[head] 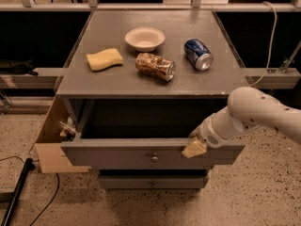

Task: Open top drawer

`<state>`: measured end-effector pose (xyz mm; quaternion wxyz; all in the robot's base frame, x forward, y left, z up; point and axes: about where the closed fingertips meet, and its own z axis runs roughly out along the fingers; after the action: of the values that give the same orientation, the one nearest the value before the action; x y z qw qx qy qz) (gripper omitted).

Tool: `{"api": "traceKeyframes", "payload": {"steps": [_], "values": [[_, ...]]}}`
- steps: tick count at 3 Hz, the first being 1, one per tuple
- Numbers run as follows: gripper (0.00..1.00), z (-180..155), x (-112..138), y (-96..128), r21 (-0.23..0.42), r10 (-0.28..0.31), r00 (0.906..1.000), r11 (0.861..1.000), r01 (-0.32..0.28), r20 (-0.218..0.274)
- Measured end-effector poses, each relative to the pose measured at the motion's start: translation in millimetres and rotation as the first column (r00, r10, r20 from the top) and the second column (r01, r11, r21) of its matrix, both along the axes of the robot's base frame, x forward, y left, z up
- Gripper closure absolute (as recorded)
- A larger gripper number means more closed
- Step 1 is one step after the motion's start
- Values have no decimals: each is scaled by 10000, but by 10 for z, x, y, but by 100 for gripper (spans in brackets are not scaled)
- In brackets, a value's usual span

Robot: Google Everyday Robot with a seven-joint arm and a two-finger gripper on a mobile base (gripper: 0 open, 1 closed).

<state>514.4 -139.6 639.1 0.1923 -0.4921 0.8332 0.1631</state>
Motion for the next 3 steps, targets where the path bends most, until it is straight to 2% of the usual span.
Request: {"api": "traceKeyframes", "payload": {"steps": [1,2,3], "values": [[88,-13,-61,-19,28,-72,10000,10000,72,-50],[100,-14,-121,-40,44,-140,9998,9999,141,-102],[89,-9,-121,-39,44,-140,9998,9999,140,-102]]}}
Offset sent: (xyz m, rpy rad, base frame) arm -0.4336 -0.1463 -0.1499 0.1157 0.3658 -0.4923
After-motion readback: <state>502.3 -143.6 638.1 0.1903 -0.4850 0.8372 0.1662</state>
